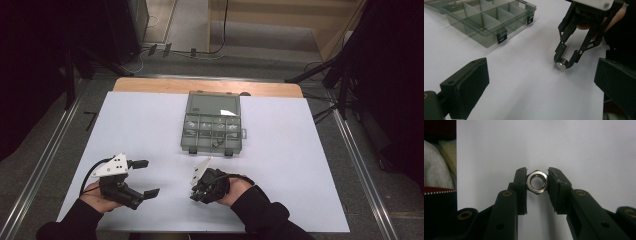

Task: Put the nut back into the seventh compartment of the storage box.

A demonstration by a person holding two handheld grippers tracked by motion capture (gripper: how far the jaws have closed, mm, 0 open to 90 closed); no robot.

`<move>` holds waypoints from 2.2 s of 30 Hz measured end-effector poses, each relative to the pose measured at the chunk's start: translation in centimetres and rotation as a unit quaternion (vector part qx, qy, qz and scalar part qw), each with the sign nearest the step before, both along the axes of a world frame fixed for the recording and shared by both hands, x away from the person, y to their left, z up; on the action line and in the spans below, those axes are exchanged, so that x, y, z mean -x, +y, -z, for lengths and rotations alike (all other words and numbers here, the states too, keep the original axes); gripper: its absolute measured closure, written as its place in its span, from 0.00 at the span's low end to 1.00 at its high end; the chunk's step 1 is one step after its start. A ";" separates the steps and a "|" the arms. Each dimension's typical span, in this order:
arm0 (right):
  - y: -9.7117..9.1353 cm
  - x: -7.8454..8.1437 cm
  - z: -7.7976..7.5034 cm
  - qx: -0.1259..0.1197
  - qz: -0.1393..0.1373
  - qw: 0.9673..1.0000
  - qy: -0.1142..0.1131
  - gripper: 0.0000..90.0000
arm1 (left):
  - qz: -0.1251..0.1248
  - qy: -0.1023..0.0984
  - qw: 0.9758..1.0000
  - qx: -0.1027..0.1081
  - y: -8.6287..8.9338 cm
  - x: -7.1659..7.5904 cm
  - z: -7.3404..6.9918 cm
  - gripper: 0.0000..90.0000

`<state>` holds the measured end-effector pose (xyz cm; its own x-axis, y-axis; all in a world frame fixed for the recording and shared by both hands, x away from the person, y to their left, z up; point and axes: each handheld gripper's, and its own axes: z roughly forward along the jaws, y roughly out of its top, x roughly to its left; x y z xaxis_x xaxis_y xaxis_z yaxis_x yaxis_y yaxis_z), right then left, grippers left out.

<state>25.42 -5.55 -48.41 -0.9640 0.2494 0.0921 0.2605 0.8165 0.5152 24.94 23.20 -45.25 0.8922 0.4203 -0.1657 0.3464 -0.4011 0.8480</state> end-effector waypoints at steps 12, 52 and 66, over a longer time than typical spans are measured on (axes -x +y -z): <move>-2.7 -1.7 -1.3 -0.056 0.051 0.997 0.003 0.80 | -0.001 0.001 1.000 0.001 0.0 0.0 0.0 0.00; -9.5 -9.1 -3.2 -0.105 0.197 0.974 -0.038 0.80 | -0.009 0.010 1.000 -0.003 0.2 -0.6 0.4 0.00; -9.6 -11.3 -2.1 -0.111 0.224 0.967 -0.038 0.80 | -0.003 0.009 1.000 -0.008 -0.3 -0.7 0.4 0.00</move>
<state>36.70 -15.14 -46.29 -0.7693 0.6267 0.1246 0.5179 0.4974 0.6959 25.64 22.86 -45.69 0.8868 0.4280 -0.1745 0.3635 -0.4126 0.8352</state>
